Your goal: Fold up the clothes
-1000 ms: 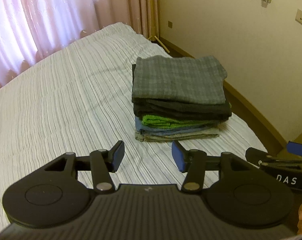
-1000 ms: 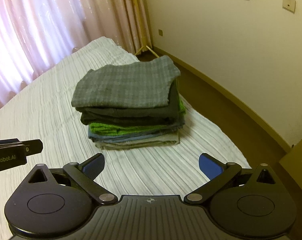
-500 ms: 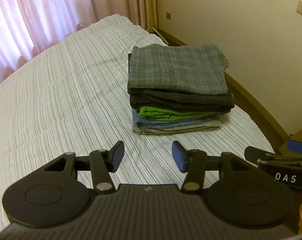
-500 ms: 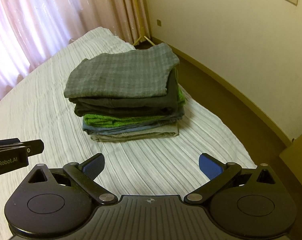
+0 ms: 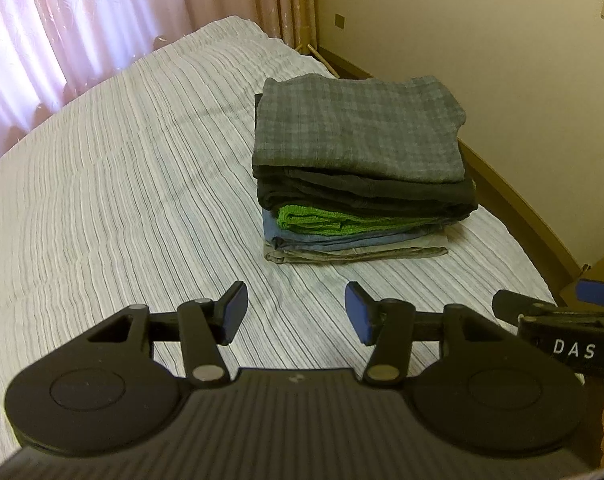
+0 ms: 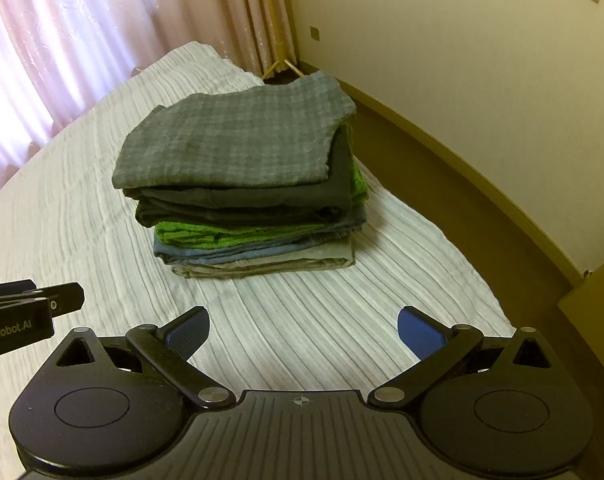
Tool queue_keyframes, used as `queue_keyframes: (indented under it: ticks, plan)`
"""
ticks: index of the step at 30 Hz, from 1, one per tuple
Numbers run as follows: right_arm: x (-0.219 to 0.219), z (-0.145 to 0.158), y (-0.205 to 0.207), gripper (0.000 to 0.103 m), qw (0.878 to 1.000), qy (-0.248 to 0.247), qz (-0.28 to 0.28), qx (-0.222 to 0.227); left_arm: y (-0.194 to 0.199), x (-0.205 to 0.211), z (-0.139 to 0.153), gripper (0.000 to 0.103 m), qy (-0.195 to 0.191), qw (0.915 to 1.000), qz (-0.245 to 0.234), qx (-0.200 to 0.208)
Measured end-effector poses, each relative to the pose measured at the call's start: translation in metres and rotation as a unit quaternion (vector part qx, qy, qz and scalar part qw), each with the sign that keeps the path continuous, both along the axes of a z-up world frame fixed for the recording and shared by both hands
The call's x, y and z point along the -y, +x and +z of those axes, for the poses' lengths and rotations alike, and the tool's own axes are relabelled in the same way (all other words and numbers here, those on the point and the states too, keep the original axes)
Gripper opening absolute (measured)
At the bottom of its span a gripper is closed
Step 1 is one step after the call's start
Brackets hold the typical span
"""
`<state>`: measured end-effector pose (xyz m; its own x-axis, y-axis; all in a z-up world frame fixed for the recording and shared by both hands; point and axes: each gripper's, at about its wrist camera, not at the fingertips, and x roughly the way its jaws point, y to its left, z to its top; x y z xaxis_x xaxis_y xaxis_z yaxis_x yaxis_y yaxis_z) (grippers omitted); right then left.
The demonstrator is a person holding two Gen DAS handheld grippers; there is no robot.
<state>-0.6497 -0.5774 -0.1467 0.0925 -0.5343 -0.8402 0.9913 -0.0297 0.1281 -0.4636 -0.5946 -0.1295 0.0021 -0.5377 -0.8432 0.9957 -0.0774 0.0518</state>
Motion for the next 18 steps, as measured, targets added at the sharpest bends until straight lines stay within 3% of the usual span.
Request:
queue_keyframes:
  ticks: [18]
  plan:
    - [0.011, -0.005, -0.011, 0.102, 1.0, 0.003, -0.005, 0.001, -0.011, 0.008, -0.007, 0.05, -0.003, 1.0, -0.001, 0.006]
